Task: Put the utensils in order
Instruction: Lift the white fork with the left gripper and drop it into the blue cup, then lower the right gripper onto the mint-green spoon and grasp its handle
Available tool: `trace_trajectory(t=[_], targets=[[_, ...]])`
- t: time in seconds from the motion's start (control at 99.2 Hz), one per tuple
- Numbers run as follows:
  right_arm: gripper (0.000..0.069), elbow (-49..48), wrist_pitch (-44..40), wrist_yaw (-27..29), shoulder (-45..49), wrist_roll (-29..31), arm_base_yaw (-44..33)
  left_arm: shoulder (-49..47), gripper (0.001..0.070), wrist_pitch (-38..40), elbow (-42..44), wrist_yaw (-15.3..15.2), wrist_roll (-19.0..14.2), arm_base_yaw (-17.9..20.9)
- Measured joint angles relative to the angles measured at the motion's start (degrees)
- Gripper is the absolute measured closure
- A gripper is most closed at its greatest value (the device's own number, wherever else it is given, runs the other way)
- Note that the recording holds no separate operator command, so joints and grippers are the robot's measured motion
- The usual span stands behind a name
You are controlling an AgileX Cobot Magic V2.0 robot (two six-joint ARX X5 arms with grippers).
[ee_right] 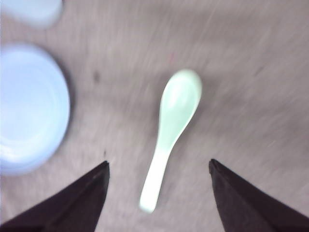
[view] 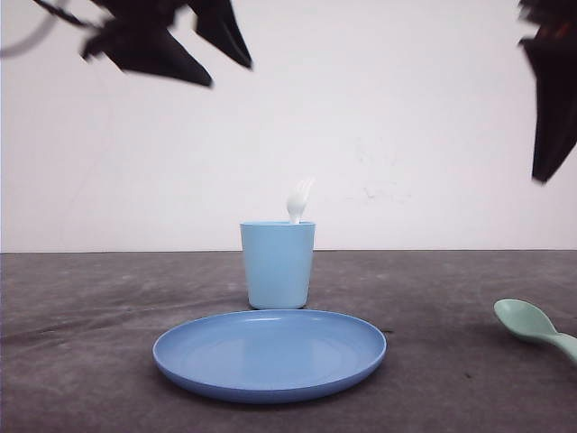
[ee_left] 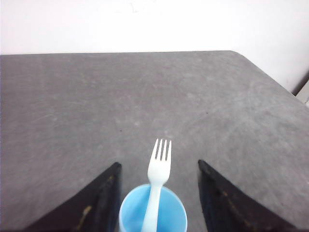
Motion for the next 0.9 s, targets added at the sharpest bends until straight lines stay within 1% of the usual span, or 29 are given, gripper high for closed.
trace_trajectory(t=[0.181,0.373,0.444,0.555,0.665,0.756,0.897], targets=[[0.028,-0.83,-0.33,5.86,5.73,4.83,6.29,-9.18,0.0414,-8.76,0.0,0.0,0.57,0.0],[0.0284,-3.1,1.01,8.96,11.56,9.99,9.29,-16.68,0.0414,-13.25,0.0,-0.02,1.2,0.0],[0.0308,-3.19,2.25,9.51,12.87,11.45,9.68,-18.86,0.0414,-13.84,0.0,-0.02,1.27,0.0],[0.0365,-3.19,4.85,10.01,14.34,13.09,9.77,-21.57,0.0414,-15.37,0.0,-0.02,1.29,0.0],[0.042,-3.19,5.46,10.49,15.5,14.47,9.77,-23.15,0.0414,-17.03,0.0,-0.02,1.29,0.0],[0.0436,-3.19,5.44,10.51,17.03,15.23,9.77,-23.91,0.0414,-18.4,0.0,-0.02,1.29,0.0],[0.0441,-3.19,5.55,10.54,19.17,15.89,9.77,-24.3,0.0414,-20.28,0.0,-0.02,1.31,0.0]])
